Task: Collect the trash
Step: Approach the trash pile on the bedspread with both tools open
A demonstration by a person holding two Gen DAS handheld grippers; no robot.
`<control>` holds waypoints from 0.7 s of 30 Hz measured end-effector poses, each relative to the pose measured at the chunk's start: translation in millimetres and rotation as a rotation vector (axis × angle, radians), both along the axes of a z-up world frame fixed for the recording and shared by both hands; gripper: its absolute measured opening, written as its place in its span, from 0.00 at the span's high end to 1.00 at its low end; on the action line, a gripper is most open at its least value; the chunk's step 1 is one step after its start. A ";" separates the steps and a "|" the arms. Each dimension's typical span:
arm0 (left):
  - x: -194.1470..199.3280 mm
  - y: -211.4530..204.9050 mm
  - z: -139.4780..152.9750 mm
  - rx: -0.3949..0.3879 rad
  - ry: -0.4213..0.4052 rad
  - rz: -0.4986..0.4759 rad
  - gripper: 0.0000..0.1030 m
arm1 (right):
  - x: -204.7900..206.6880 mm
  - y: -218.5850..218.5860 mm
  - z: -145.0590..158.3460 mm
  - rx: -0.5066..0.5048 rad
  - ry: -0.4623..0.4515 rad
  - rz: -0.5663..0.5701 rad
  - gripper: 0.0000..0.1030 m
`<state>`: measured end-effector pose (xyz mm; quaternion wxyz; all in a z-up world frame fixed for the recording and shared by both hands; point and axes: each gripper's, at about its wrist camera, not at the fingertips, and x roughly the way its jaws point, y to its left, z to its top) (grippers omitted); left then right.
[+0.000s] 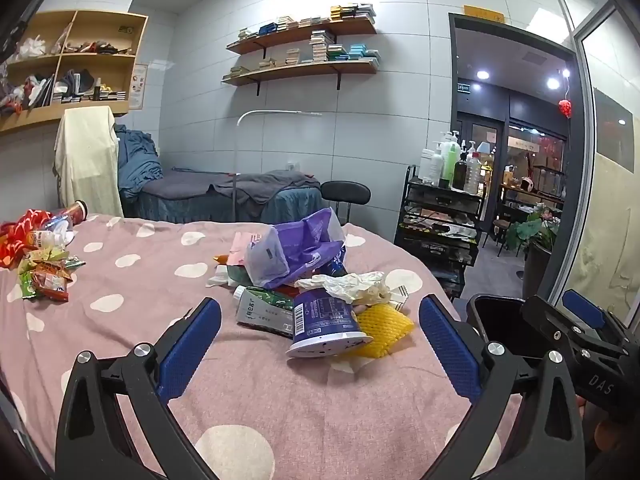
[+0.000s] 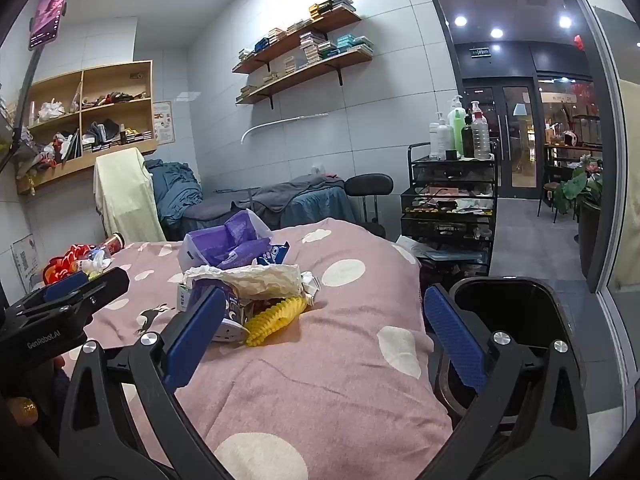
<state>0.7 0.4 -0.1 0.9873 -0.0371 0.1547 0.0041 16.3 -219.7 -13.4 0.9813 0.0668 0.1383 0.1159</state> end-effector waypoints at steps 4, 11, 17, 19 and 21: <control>0.1 0.6 0.0 -0.005 -0.001 -0.001 0.05 | -0.3 0.5 0.4 0.008 0.001 -0.002 0.04; -0.1 0.2 0.3 -0.001 -0.004 0.001 0.05 | -0.5 1.5 0.7 0.002 -0.002 -0.001 0.04; 5.9 5.0 -4.5 -0.001 0.004 0.000 0.05 | -2.3 -4.0 1.2 -0.001 0.004 0.002 0.04; 2.7 7.8 0.0 0.002 0.006 0.002 0.05 | 0.3 1.4 -0.2 -0.001 0.006 0.003 0.04; 2.6 4.3 -4.1 0.007 0.011 0.010 0.05 | 3.9 5.6 -3.6 -0.002 0.009 0.001 0.04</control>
